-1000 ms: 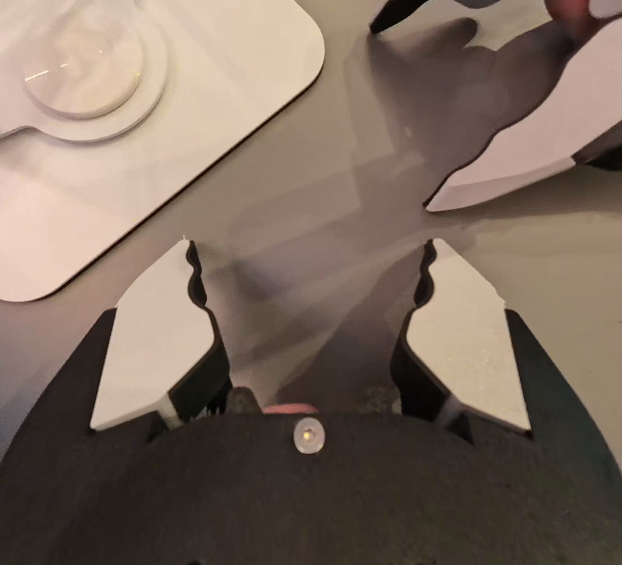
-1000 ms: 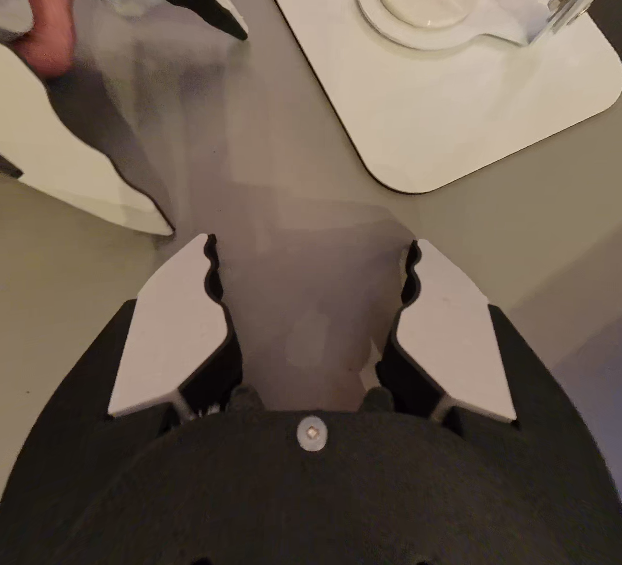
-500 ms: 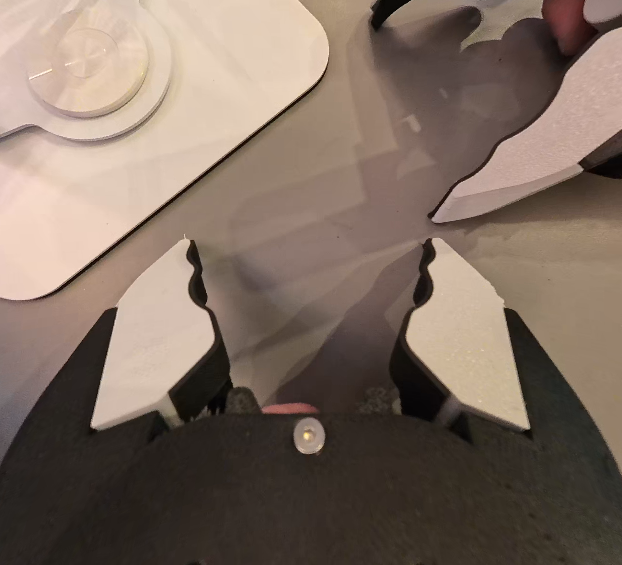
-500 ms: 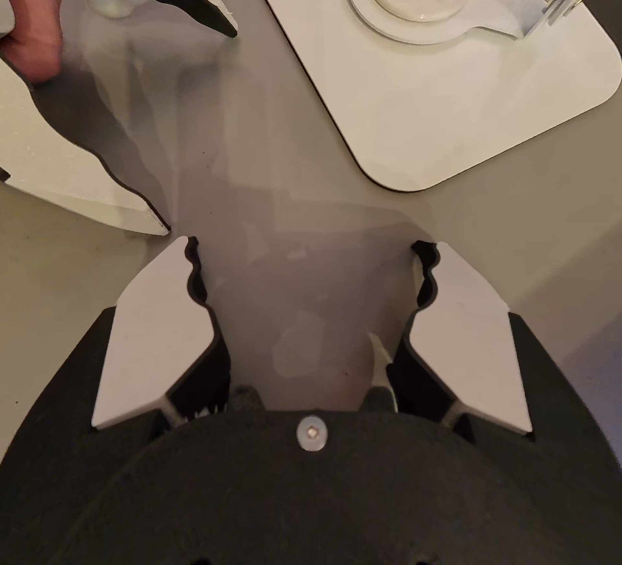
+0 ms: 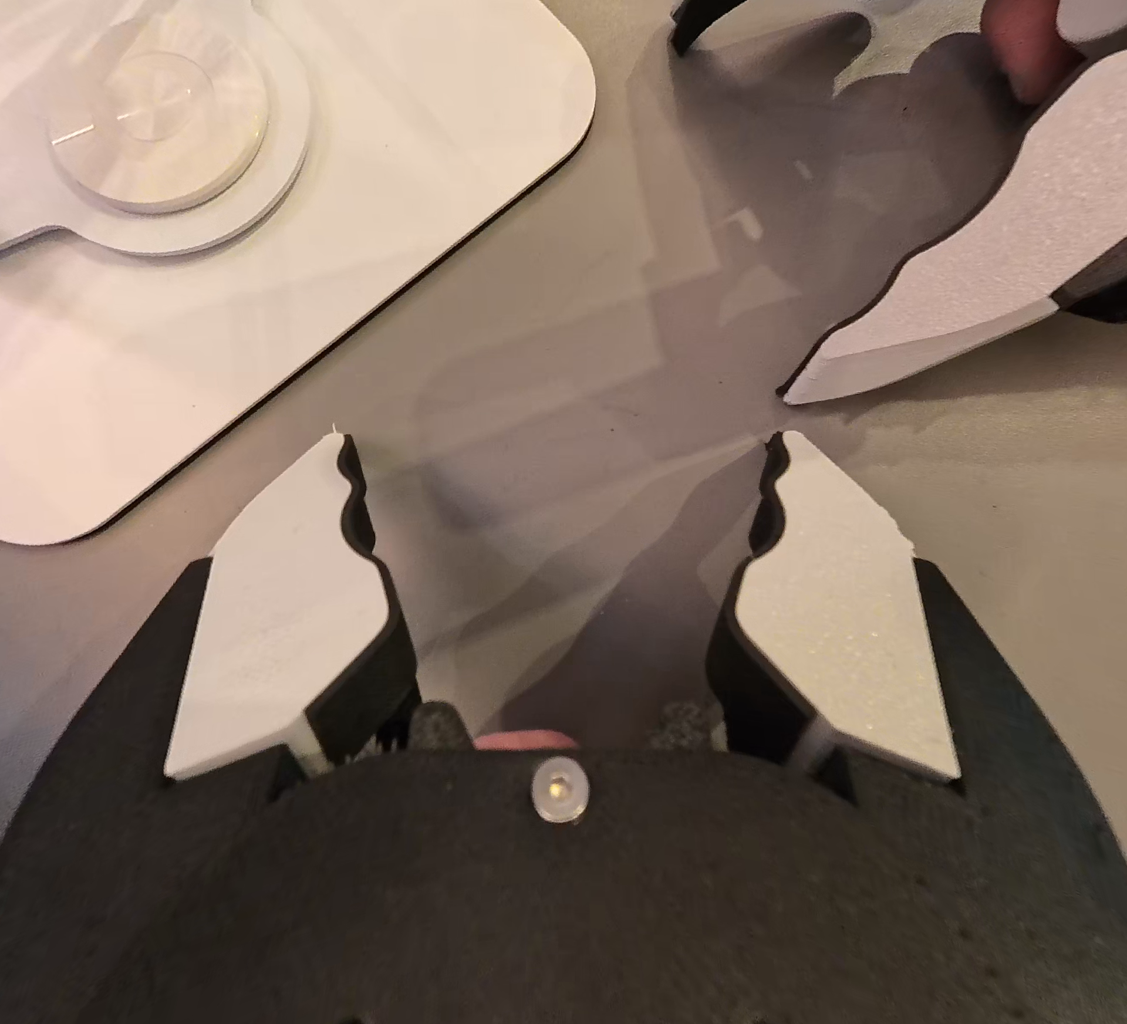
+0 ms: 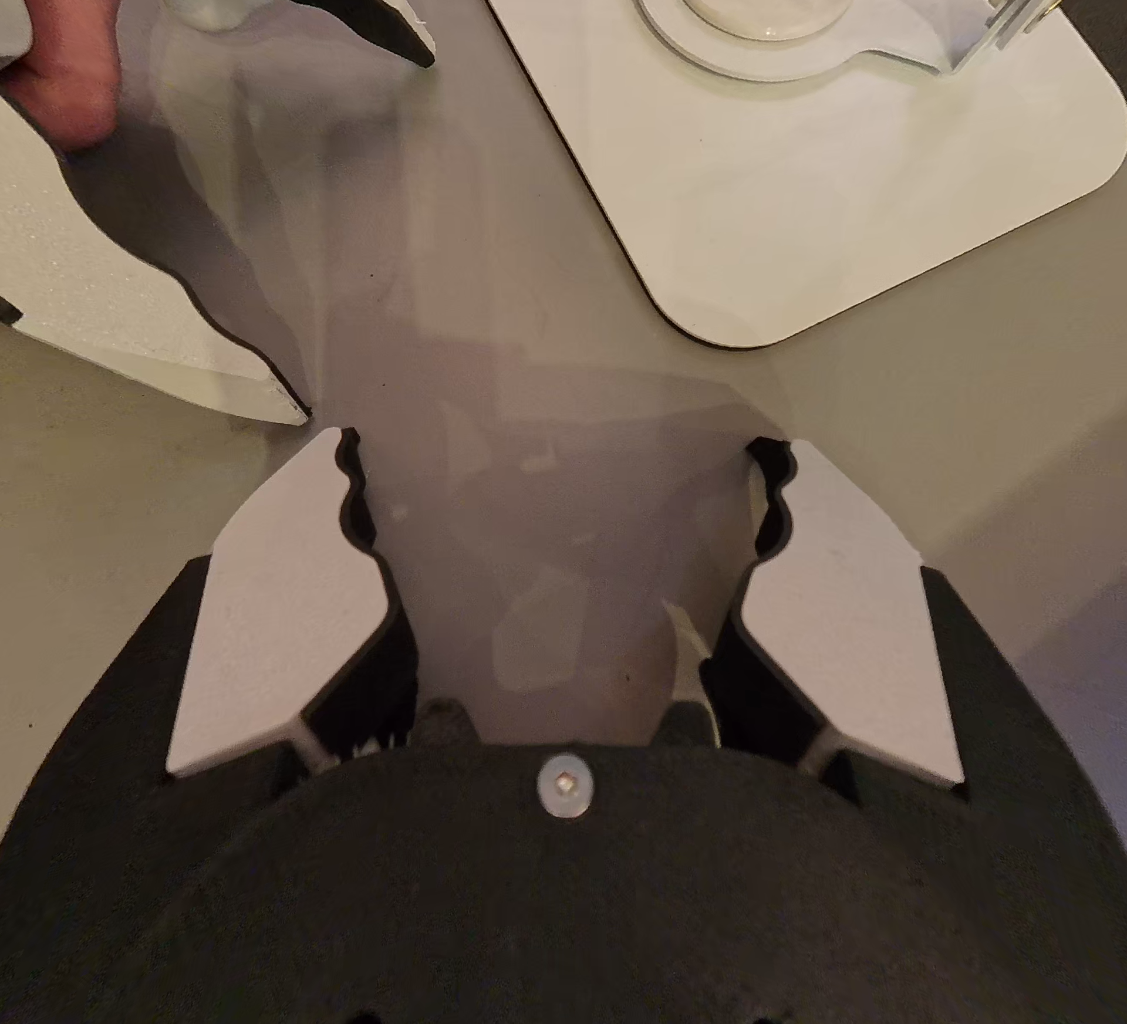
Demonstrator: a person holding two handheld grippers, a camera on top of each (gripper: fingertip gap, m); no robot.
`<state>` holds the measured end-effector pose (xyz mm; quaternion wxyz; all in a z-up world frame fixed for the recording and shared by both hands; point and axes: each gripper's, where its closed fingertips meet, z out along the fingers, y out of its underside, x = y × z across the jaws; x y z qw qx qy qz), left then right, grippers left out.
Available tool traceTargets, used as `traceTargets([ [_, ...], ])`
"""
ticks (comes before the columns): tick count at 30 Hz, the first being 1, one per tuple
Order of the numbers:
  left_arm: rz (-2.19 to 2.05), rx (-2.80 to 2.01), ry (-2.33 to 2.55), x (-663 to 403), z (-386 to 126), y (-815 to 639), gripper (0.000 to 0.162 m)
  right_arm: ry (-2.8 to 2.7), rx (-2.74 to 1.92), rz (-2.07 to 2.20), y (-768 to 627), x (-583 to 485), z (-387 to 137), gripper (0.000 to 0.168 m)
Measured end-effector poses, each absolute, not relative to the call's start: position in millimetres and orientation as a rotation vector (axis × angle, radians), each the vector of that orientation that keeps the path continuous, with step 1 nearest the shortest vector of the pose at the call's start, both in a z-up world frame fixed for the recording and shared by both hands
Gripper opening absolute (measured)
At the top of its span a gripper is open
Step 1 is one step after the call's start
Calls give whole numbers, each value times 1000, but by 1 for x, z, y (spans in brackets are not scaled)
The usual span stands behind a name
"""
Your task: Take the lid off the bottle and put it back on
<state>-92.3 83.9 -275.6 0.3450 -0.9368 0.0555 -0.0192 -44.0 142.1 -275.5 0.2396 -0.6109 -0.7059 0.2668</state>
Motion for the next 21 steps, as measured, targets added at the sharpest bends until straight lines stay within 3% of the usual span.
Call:
traceTargets([
  [21,-52,-2433,147,-92,-276,83,121,-1938,-1665,733,142,-44,-276,123],
])
